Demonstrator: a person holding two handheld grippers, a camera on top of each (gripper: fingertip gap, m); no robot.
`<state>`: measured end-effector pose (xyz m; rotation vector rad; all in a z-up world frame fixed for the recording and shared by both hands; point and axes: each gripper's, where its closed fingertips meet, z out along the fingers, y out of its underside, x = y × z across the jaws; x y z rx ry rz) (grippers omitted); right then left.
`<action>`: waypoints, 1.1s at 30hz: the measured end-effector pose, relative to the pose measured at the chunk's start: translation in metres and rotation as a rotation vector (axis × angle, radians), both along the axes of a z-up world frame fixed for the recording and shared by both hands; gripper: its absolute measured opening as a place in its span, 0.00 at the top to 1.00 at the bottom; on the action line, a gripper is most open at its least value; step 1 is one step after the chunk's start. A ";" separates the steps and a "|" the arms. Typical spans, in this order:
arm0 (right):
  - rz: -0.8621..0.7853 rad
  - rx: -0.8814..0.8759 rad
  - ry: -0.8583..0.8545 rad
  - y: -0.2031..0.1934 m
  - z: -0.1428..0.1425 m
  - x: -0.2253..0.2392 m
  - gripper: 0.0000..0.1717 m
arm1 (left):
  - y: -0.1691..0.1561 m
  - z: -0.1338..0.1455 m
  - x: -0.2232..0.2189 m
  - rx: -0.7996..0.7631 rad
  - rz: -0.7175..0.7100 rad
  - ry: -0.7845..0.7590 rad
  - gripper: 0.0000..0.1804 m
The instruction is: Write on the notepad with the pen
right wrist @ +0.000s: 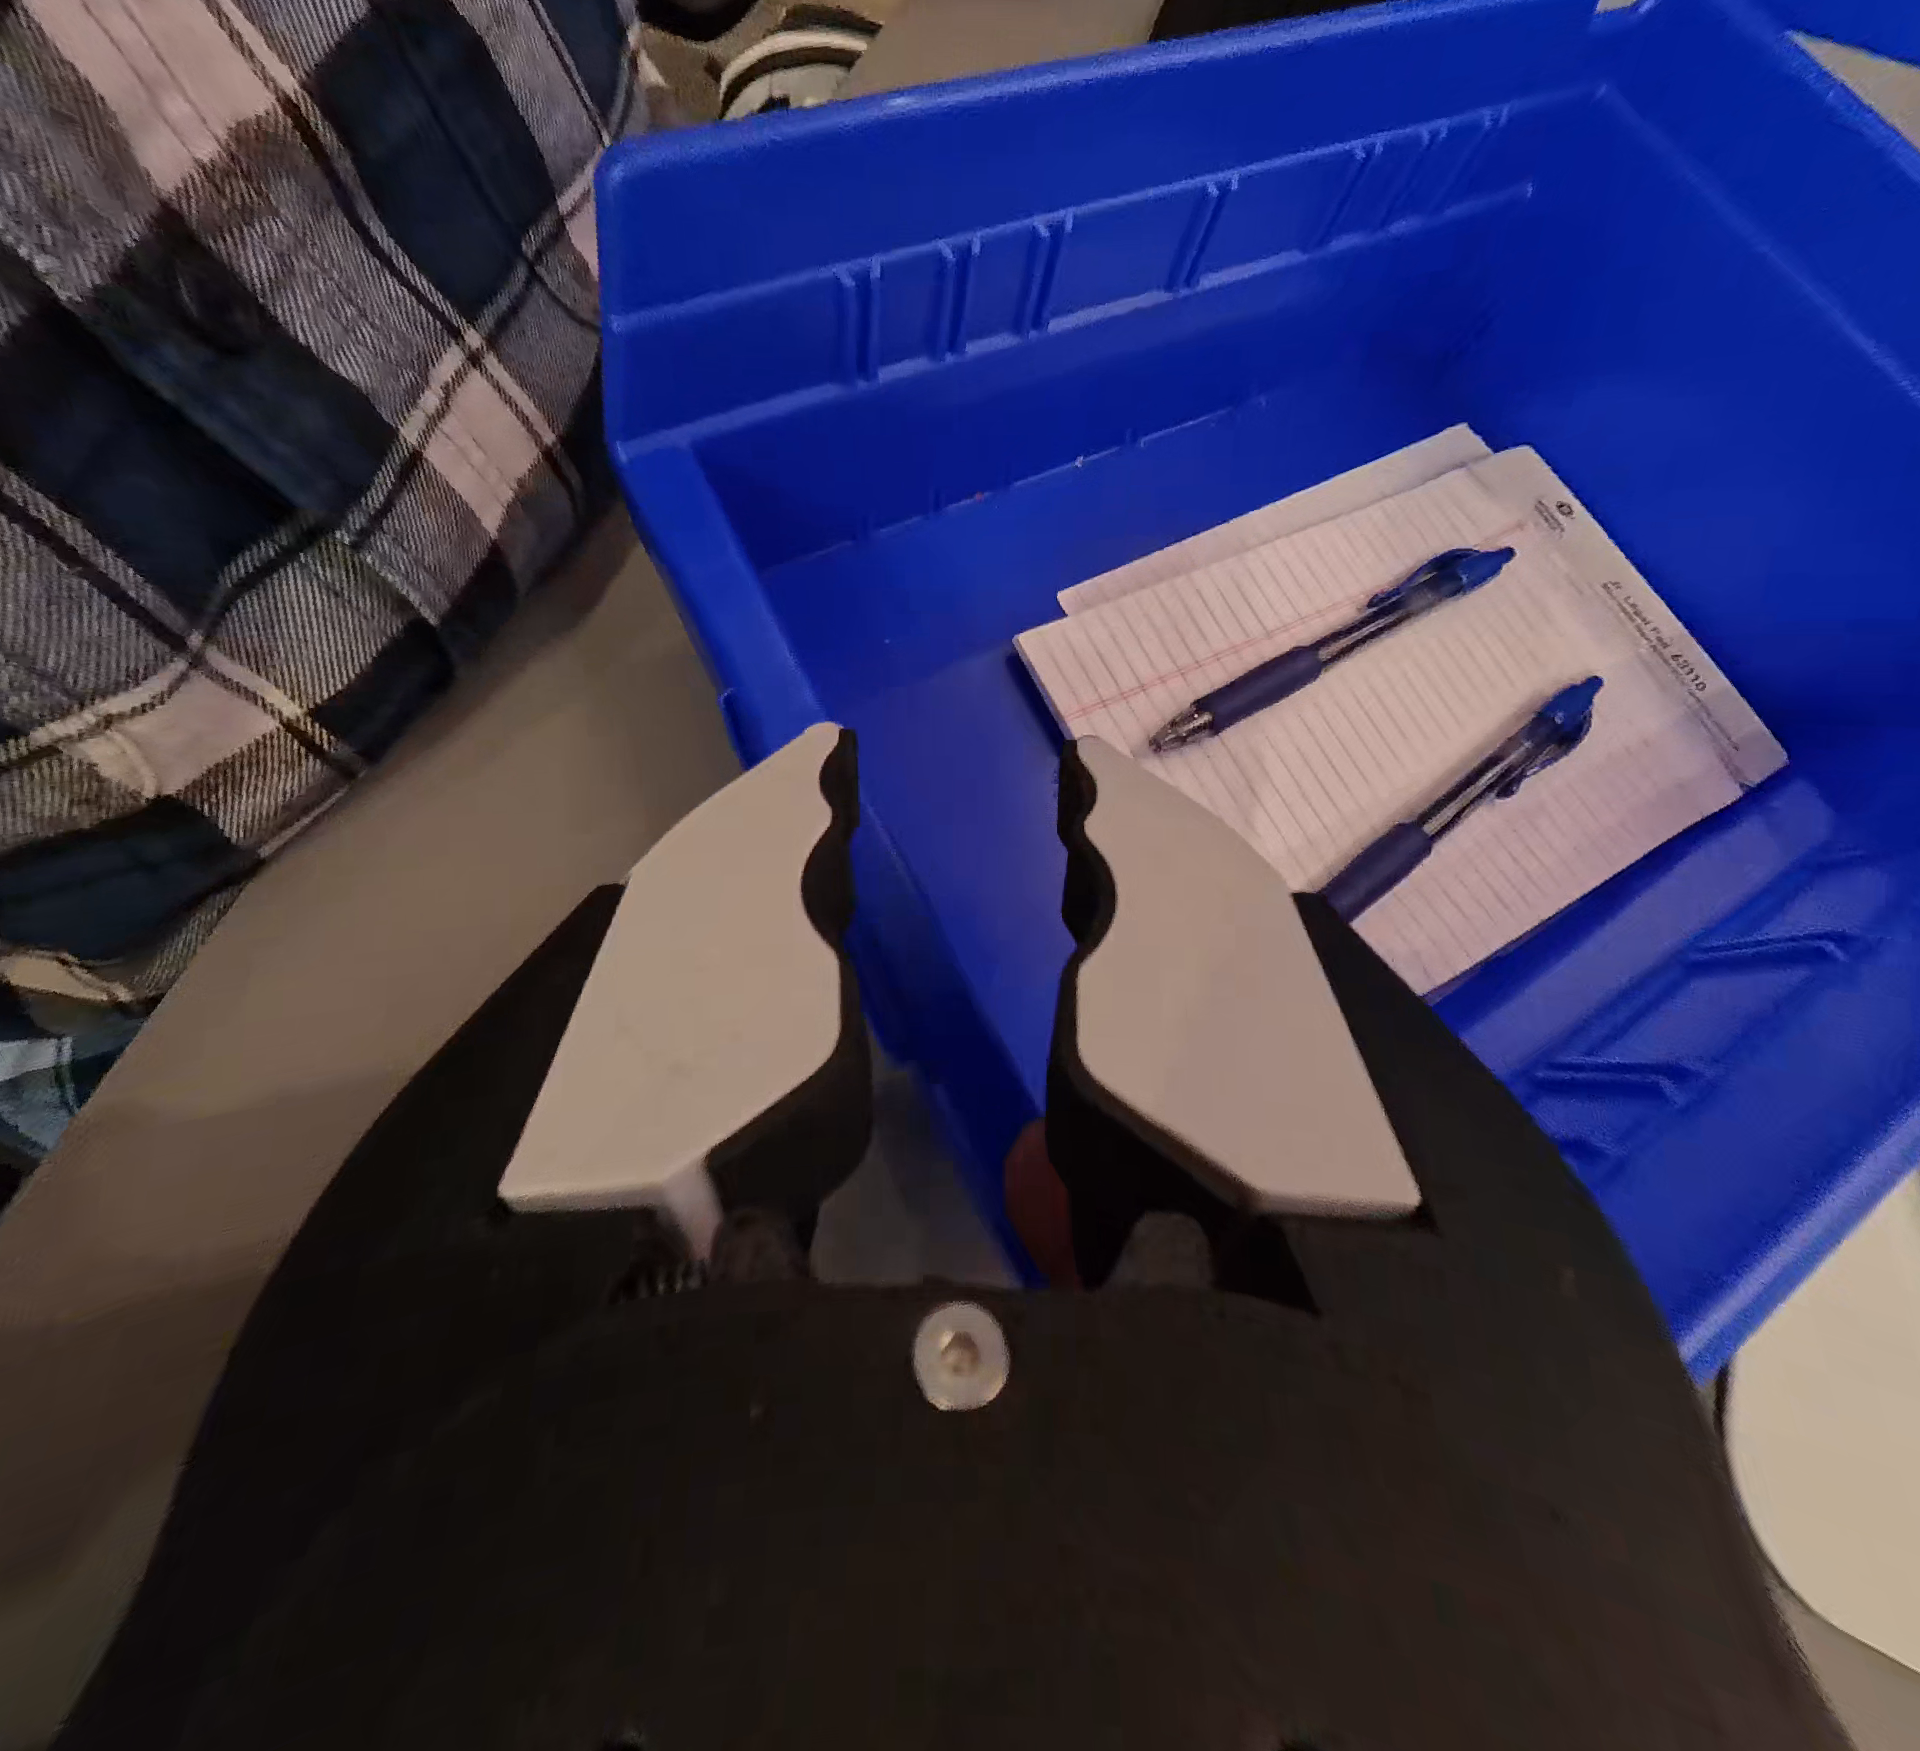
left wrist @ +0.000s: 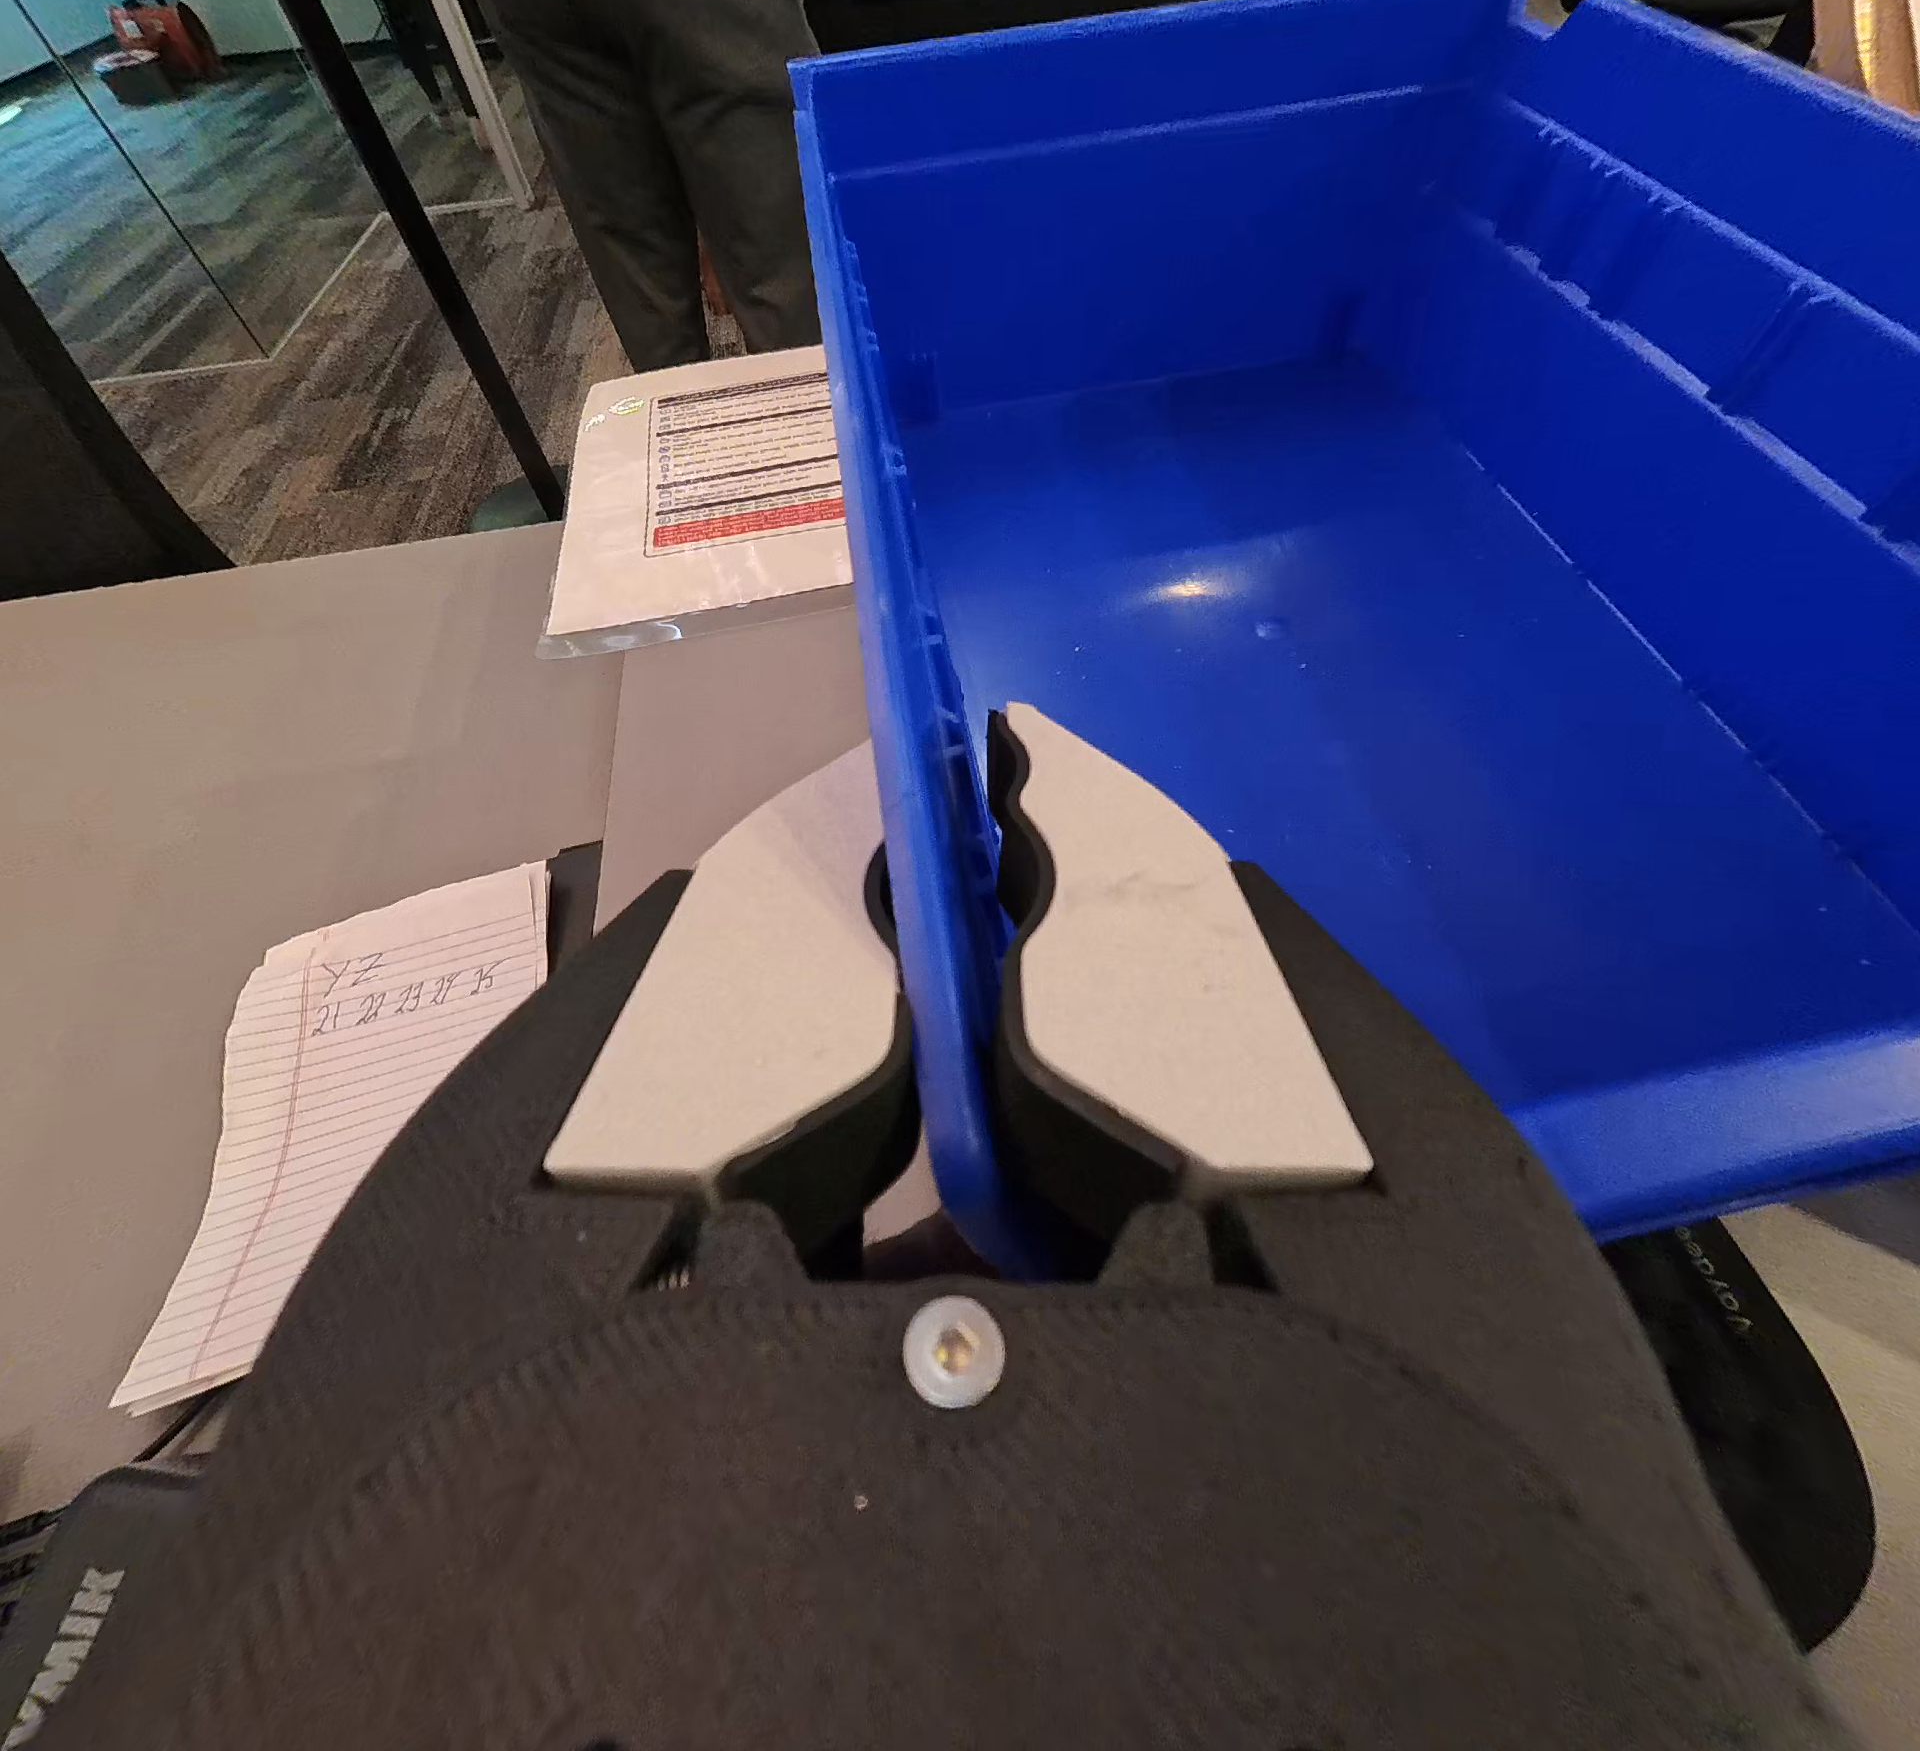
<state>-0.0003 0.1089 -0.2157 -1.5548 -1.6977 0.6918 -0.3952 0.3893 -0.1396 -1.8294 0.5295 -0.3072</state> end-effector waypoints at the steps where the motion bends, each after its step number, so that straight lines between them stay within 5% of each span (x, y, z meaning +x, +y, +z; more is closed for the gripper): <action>1: 0.003 0.025 -0.014 0.002 -0.002 0.000 0.78 | 0.000 0.000 -0.001 0.001 0.001 -0.002 0.95; 14: 0.022 0.120 -0.035 0.021 -0.008 -0.013 0.83 | 0.001 0.000 -0.009 0.002 0.016 -0.012 0.94; 33: 0.186 0.037 -0.046 0.010 -0.003 -0.013 0.83 | 0.000 0.002 -0.020 0.004 0.035 -0.021 0.94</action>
